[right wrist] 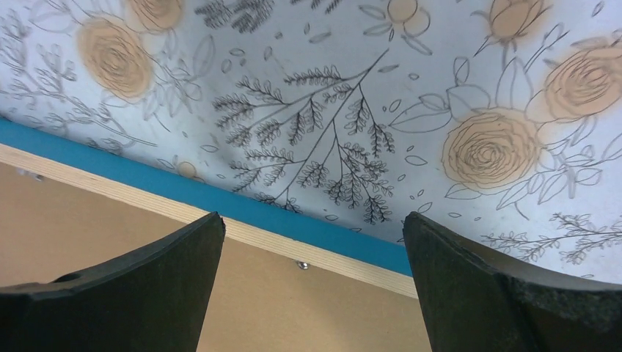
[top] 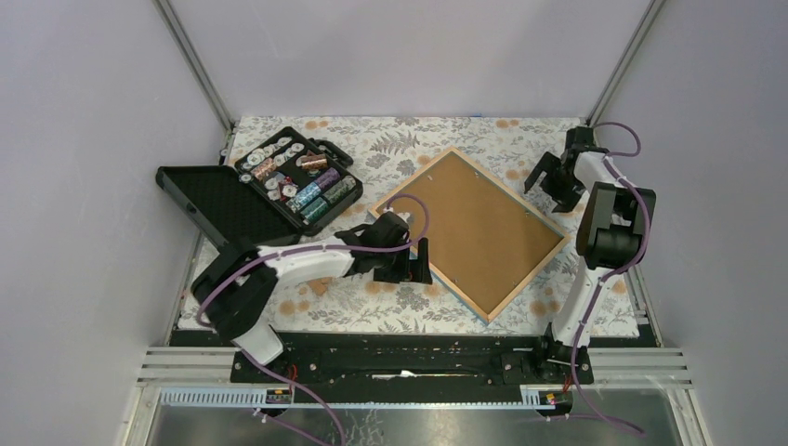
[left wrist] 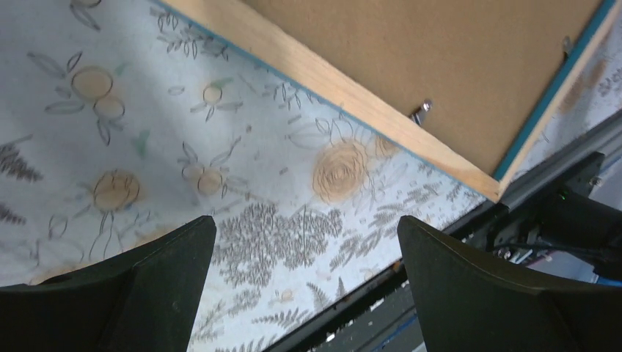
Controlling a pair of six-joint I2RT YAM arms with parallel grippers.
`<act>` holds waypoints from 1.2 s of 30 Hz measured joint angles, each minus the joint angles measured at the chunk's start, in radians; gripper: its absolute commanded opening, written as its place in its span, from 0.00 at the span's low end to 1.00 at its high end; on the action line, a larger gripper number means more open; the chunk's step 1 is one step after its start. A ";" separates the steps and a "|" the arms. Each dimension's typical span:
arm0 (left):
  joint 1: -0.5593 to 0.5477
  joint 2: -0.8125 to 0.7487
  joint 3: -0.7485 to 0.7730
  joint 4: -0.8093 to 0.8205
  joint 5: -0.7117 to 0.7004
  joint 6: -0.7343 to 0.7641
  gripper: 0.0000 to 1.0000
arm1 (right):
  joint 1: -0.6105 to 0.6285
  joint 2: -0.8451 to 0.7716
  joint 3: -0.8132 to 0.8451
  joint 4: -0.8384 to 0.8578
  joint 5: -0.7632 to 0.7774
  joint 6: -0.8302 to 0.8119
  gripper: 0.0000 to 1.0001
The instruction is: Put the photo into the frame
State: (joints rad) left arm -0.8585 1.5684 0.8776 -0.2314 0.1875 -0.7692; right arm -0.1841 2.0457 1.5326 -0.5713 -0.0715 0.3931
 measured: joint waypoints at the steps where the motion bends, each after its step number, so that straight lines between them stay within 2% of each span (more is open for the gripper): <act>1: 0.000 0.030 0.013 0.007 0.000 0.000 0.99 | -0.001 -0.001 -0.011 0.003 0.000 0.000 1.00; 4: 0.005 0.110 0.064 0.016 0.001 0.000 0.99 | 0.005 -0.005 -0.081 0.038 -0.008 0.001 1.00; 11: 0.100 0.258 0.235 -0.010 0.079 0.008 0.99 | 0.006 -0.184 -0.347 0.198 -0.077 0.020 1.00; 16: 0.162 0.306 0.323 -0.138 0.114 0.063 0.99 | 0.005 -0.370 -0.584 0.280 -0.114 0.031 1.00; 21: 0.199 0.365 0.441 -0.317 0.127 0.158 0.99 | 0.011 -0.558 -0.771 0.262 -0.147 0.044 0.99; 26: 0.198 0.438 0.571 -0.431 0.109 0.270 0.99 | 0.042 -0.608 -0.800 0.190 -0.071 0.053 0.93; 32: 0.195 0.424 0.558 -0.438 0.065 0.318 0.99 | 0.124 -0.577 -0.758 0.121 0.053 0.051 0.81; 36: 0.195 0.407 0.529 -0.432 0.064 0.328 0.99 | 0.135 -0.570 -0.745 0.084 0.101 0.051 0.68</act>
State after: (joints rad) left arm -0.6636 1.9751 1.4067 -0.6636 0.2512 -0.4416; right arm -0.0494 1.4761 0.7872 -0.4873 0.0292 0.4438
